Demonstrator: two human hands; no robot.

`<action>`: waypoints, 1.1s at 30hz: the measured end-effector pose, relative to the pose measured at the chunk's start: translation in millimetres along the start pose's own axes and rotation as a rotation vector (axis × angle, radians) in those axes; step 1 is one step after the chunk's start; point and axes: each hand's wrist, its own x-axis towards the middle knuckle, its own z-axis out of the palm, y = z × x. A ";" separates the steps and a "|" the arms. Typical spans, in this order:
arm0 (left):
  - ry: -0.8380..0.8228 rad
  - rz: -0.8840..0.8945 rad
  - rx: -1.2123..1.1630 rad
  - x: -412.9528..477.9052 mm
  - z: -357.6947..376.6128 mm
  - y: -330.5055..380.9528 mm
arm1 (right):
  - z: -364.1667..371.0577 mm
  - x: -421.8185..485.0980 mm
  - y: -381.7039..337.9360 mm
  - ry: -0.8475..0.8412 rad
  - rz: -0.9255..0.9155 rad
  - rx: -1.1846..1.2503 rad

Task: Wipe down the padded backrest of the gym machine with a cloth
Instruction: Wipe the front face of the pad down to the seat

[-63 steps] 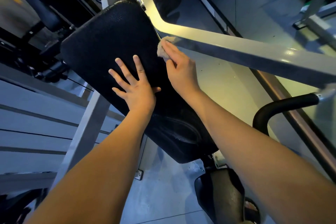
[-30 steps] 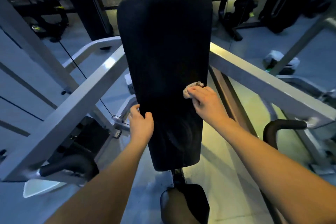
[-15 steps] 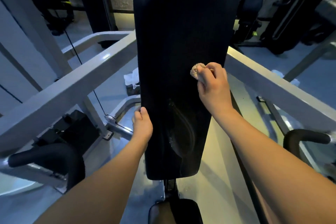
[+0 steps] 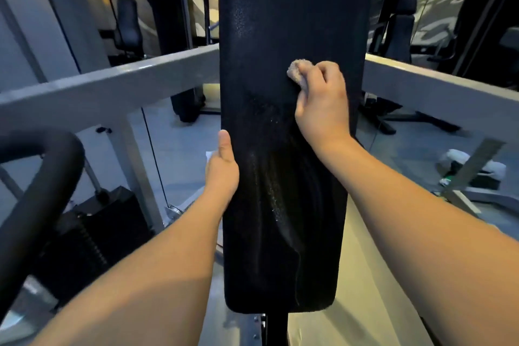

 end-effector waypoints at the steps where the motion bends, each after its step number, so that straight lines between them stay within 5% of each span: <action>1: 0.009 0.035 0.002 -0.3 0.6 -3.2 | 3.8 -11.6 -5.1 -0.025 -0.040 0.004; 9: 0.051 0.165 0.050 -9.6 2.8 -19.7 | 13.6 -112.6 -11.3 -0.251 -0.343 0.048; 16: 0.137 0.271 -0.016 8.5 15.2 -35.6 | 4.3 -56.1 -8.3 0.095 -0.193 0.072; 21: 0.169 0.329 -0.055 19.1 18.8 -42.8 | 34.1 -47.5 -36.5 0.056 -0.179 0.050; 28: 0.153 0.345 -0.075 24.9 16.9 -43.8 | 25.3 -91.1 -29.0 -0.195 -0.573 0.015; 33: 0.164 0.358 -0.128 25.8 17.9 -47.1 | 31.6 -12.0 -35.6 0.102 -0.204 0.029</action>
